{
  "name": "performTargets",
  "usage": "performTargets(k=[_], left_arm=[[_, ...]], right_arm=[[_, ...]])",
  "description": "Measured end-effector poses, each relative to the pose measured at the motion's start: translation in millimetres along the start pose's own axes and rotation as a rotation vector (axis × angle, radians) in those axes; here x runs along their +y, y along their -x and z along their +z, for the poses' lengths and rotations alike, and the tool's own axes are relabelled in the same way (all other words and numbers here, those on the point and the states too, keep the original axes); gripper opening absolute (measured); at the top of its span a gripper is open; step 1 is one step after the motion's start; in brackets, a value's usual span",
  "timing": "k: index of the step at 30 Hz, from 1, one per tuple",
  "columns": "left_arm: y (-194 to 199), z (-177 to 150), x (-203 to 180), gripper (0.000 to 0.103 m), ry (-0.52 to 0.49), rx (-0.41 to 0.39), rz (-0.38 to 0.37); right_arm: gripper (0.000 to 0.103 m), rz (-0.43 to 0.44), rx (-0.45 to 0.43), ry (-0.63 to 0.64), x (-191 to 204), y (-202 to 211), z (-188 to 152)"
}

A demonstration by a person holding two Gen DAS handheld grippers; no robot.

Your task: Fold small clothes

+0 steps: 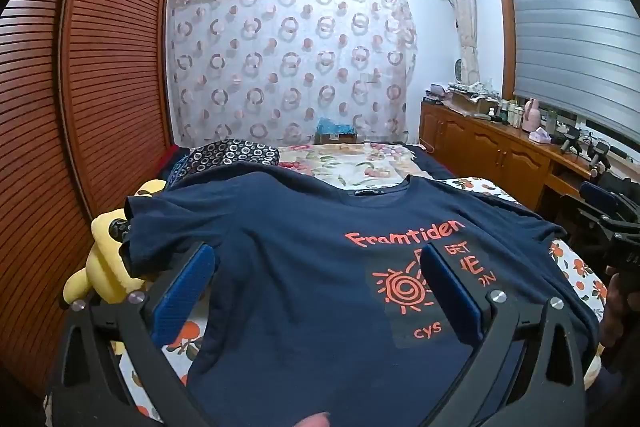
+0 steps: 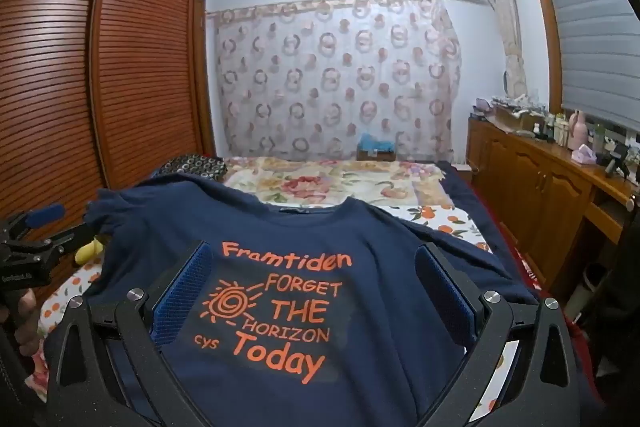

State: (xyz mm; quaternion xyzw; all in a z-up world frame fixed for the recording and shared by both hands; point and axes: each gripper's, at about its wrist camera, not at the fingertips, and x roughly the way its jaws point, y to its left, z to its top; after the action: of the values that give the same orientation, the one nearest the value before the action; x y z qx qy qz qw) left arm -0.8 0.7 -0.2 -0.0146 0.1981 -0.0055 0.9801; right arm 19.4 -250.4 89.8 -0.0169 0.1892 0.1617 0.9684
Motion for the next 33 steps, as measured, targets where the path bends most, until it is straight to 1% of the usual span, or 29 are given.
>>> performTargets(k=[2,6,33], left_arm=[[-0.3,0.2,-0.1,0.103,0.0,0.006,0.007],[-0.4,0.4,0.0,0.103,-0.003,0.005,0.008],[-0.1,0.4,-0.3,0.103,-0.005,0.003,0.01]], right_arm=[[0.103,-0.004,-0.01,0.008,0.5,0.2,-0.4],[0.103,-0.001,-0.001,0.008,1.5,-1.6,-1.0],[0.103,-0.003,-0.009,0.005,2.3,0.5,-1.4]])
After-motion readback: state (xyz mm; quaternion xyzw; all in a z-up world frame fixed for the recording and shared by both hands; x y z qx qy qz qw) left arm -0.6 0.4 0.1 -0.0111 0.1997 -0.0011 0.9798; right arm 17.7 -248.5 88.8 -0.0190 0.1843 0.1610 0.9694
